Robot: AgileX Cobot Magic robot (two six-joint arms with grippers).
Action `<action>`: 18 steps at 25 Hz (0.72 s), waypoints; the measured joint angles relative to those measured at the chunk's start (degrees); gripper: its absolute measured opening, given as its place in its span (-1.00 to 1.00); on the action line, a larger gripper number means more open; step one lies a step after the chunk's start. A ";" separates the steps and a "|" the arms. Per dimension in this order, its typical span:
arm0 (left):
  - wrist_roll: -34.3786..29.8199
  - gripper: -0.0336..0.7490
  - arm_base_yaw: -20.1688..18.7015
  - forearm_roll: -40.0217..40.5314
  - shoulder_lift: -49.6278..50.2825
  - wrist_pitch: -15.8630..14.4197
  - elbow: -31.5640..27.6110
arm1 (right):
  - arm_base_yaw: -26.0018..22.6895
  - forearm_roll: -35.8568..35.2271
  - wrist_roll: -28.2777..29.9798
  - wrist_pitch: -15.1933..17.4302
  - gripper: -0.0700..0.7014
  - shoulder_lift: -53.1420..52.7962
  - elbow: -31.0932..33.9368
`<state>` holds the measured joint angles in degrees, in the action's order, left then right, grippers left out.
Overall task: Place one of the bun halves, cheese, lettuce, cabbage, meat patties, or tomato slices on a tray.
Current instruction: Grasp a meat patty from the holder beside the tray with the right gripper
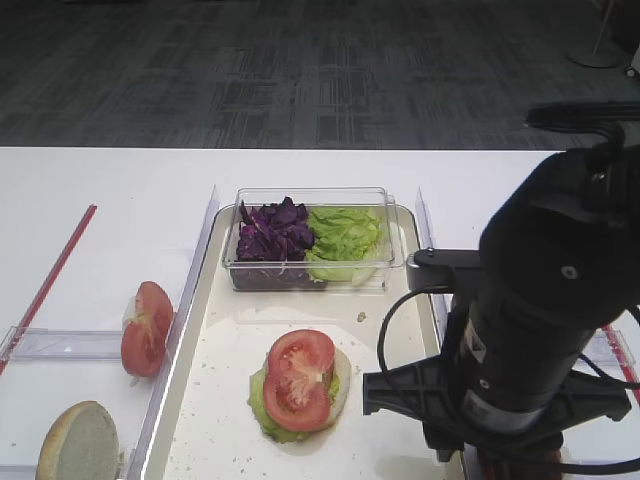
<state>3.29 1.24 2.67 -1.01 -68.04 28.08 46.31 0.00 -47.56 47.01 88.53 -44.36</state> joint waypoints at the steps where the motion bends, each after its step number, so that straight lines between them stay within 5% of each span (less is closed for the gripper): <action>1: 0.00 0.67 0.00 0.00 0.00 0.00 0.00 | 0.00 0.00 -0.20 0.06 0.10 0.00 0.10; 18: 0.00 0.67 0.00 0.00 0.00 0.00 0.00 | 0.00 2.80 -2.05 2.81 -0.53 0.00 0.22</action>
<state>3.29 1.24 2.67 -1.01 -68.04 28.08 46.31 2.80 -49.61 49.82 88.53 -44.14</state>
